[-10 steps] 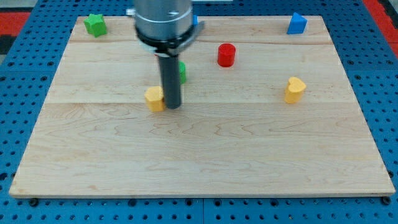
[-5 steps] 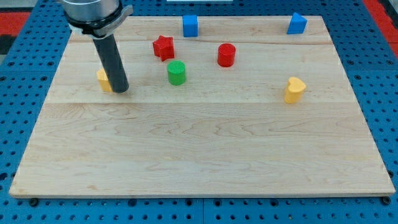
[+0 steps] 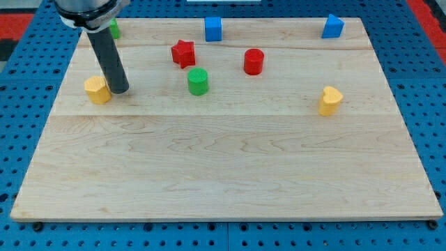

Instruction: Move yellow hexagon towards the center left of the board

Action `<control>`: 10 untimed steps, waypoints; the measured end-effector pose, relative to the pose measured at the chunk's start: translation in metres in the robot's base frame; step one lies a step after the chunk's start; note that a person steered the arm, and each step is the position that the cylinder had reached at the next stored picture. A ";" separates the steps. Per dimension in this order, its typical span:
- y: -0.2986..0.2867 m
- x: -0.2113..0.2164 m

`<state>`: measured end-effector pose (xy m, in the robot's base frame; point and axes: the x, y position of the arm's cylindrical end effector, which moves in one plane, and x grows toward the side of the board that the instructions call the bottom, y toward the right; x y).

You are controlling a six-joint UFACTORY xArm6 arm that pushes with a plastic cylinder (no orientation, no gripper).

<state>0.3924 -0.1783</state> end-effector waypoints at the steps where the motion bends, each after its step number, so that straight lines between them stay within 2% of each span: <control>1: -0.001 0.008; 3: -0.026 -0.006; 5: -0.013 -0.060; 6: -0.037 -0.066; 8: -0.069 -0.052; 10: -0.069 -0.038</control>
